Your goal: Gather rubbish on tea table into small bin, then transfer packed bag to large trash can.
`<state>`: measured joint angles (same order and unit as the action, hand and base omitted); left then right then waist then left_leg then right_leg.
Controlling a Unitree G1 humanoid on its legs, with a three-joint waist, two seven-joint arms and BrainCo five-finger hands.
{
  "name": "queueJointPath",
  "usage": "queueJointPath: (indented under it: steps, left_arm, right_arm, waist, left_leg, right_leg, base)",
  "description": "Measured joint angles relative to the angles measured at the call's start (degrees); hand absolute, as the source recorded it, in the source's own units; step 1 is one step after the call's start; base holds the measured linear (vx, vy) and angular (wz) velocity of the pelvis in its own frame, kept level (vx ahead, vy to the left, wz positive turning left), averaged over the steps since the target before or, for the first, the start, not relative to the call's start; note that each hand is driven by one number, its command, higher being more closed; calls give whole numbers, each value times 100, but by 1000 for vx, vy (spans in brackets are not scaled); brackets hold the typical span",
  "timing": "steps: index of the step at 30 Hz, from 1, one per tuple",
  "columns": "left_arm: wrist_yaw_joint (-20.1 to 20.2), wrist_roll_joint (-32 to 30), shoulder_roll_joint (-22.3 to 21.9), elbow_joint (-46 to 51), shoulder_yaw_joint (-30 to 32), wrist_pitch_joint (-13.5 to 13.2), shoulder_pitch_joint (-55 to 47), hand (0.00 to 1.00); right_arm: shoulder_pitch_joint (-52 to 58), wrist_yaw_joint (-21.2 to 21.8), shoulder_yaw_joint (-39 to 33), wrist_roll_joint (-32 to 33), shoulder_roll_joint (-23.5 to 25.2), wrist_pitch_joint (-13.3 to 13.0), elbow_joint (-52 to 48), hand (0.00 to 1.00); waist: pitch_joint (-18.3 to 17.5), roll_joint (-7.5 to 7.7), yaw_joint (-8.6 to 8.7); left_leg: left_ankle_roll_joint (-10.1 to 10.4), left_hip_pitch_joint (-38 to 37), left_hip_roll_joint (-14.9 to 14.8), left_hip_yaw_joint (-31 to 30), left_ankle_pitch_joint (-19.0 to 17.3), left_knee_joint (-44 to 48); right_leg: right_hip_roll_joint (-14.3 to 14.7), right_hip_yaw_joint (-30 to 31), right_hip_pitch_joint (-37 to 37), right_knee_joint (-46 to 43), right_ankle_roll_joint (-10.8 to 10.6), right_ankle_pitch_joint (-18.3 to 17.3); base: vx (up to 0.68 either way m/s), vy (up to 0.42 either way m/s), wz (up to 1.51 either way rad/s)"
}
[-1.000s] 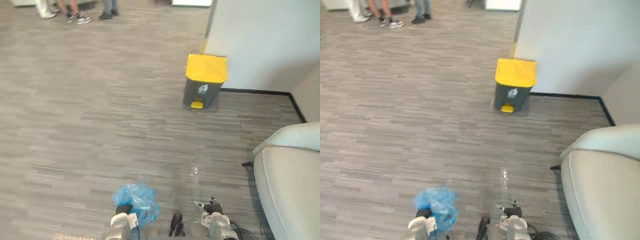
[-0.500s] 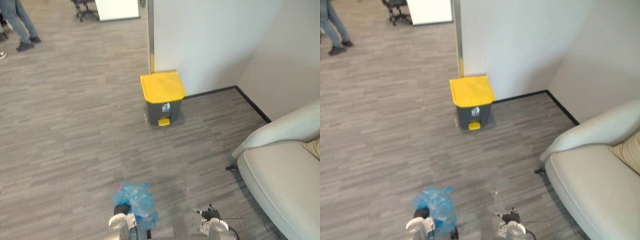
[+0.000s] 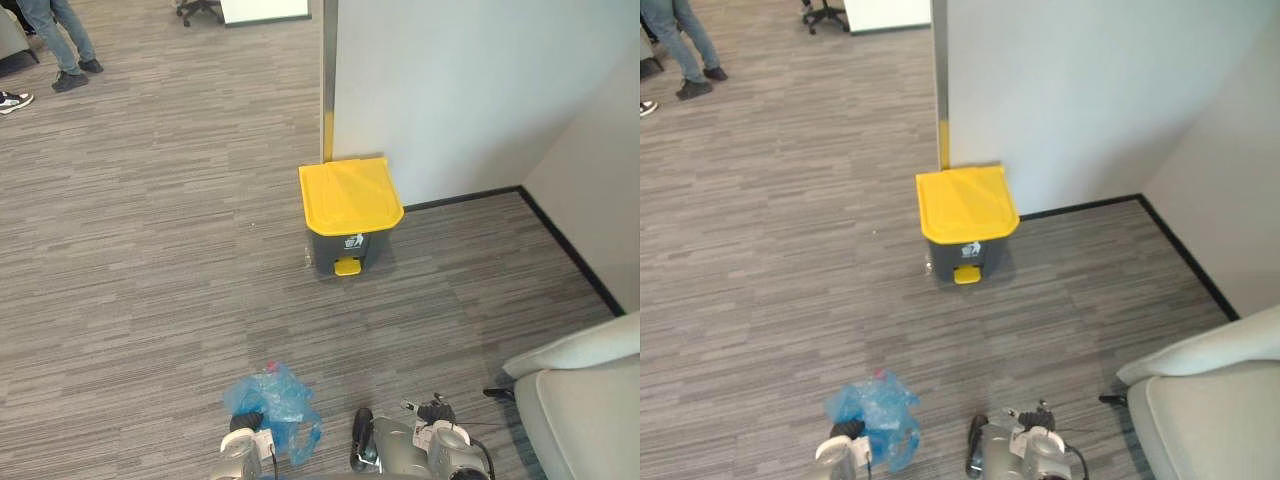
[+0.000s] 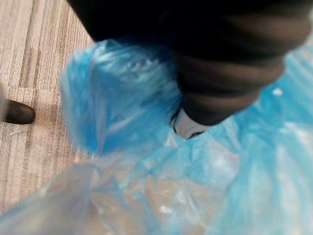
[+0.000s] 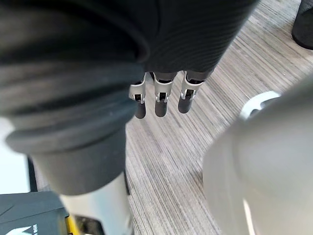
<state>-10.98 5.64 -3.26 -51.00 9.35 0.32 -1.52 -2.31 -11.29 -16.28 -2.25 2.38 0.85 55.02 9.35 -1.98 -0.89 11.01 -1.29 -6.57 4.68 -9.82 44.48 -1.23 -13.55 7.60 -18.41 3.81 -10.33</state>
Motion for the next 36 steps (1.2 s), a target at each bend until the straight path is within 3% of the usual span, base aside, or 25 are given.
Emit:
queueJointPath:
  steps: [2,3,5,7,8,10,12,15,17,19,21,23,24,25,27,29,32,34,36]
  left_arm:
    - [2,12,-3,126,84,-2,-37,100]
    - [11,13,-7,218,81,3,-48,100]
    - [13,16,-6,341,83,-6,-39,100]
    - [7,15,-9,360,80,-13,-28,100]
    - [4,16,-36,316,71,-10,-49,100]
    - [-11,14,43,313,91,-11,-61,100]
    - [-5,12,-19,292,73,-5,-56,100]
    - [-7,2,28,274,-93,0,-124,100]
    - [-16,2,142,173,-135,16,-164,100]
    - [-16,-2,194,90,-135,11,-144,100]
    - [-18,-3,213,18,-134,10,-133,100]
    - [-18,-6,215,-90,-135,10,-88,100]
    - [-15,-10,227,-155,-141,11,-93,100]
    - [-9,-21,239,-168,-143,11,-108,100]
    - [-1,-115,52,-238,-138,-9,-35,100]
    - [-2,-124,6,-238,-149,-5,19,100]
    - [46,-184,7,-133,-184,-3,24,100]
    - [119,-204,8,-49,-176,-5,-6,100]
    - [120,-209,9,-17,-177,-5,-6,100]
  right_arm:
    - [22,-3,135,12,64,15,4,0]
    - [12,-6,125,14,96,21,-2,0]
    - [-12,-12,104,15,102,19,-27,0]
    - [6,-27,70,15,104,16,-34,0]
    - [59,-37,74,16,69,22,-23,0]
    - [180,-54,79,19,147,34,-8,0]
    - [223,-52,78,13,140,39,-10,0]
    - [256,-18,135,1,134,41,-14,0]
    - [276,-6,128,-3,126,10,-82,0]
    - [288,-4,124,-3,126,12,-98,0]
    - [244,-3,117,-4,125,-3,-100,0]
    - [163,-3,58,-2,124,-9,-54,0]
    - [146,-4,25,-4,123,-14,0,0]
    - [180,-4,-10,-1,132,-15,23,0]
    - [79,-5,-136,-7,-43,-42,71,0]
    - [64,-10,-162,-4,-51,-40,109,0]
    - [130,-14,-160,3,-34,1,131,0]
    - [194,-20,-161,6,-37,16,137,0]
    - [195,-23,-172,12,-23,30,140,0]
  waist:
    - [27,47,-62]
    - [31,120,-119]
    - [63,181,-234]
    - [41,193,-253]
    - [-9,97,-262]
    - [-186,337,-238]
    - [-209,389,-291]
    - [-188,346,-248]
    - [-182,318,-192]
    - [-180,335,-197]
    - [-176,284,-155]
    - [-162,269,-96]
    - [-172,309,-81]
    - [-175,400,-54]
    - [-174,43,-103]
    - [-154,-38,-105]
    - [-126,47,-95]
    - [-162,85,-94]
    - [-207,106,-96]
  left_leg:
    - [-408,581,-257,267,-368,756]
    - [-608,862,-323,495,-573,561]
    - [-740,1209,-292,677,-724,-458]
    - [-761,1389,-166,602,-357,-1984]
    - [-720,1425,-137,459,554,-2487]
    - [-857,1300,135,613,290,-2506]
    - [-978,1062,265,889,107,-2539]
    - [-1116,481,399,1099,-215,-2746]
    - [-1133,15,451,1115,-385,-2904]
    - [-1145,-383,460,1104,-395,-3188]
    - [-1139,-707,385,1022,-391,-3480]
    - [-1139,-829,326,855,-391,-3610]
    - [-1116,-913,359,715,-405,-3635]
    - [-1068,-997,439,553,-433,-3622]
    - [-907,-1099,193,292,-500,-3482]
    - [-790,-1024,91,248,-434,-3144]
    - [-471,-577,-122,308,-333,-1949]
    - [-534,-462,-271,630,-523,-1841]
    - [-644,-316,-253,849,-626,-2348]
  right_leg:
    - [81,78,-594,456,37,-34]
    - [57,163,-858,616,32,-30]
    - [-36,297,-1125,777,25,-31]
    - [-153,402,-1289,855,-268,-167]
    - [-113,519,-1346,852,-490,-310]
    - [-437,689,-1370,747,-702,-450]
    - [-656,890,-1286,321,-773,-472]
    - [-926,1011,-512,-1725,-1020,-198]
    - [-952,1020,76,-2985,-942,-278]
    - [-930,688,318,-3097,-882,-526]
    - [-704,338,686,-2434,-746,-622]
    - [-389,406,873,-1362,-608,-393]
    - [-194,627,810,-593,-571,40]
    - [-164,809,727,-125,-388,717]
    - [8,679,467,-189,-228,570]
    - [38,546,274,-59,-150,448]
    - [25,381,-347,480,-135,450]
    - [13,300,-600,709,-125,458]
    - [-72,301,-659,812,-163,482]
  base:
    - [451,-25,-28]
    - [375,1,-40]
    - [349,82,-50]
    - [351,171,-50]
    - [280,196,-42]
    - [411,270,-25]
    - [385,253,-41]
    - [239,192,-36]
    - [321,158,-6]
    - [391,58,19]
    - [356,-18,26]
    - [414,-124,46]
    - [403,-158,59]
    - [414,-159,56]
    - [378,-135,34]
    - [320,-149,22]
    - [246,-118,32]
    - [178,-11,17]
    - [86,84,7]
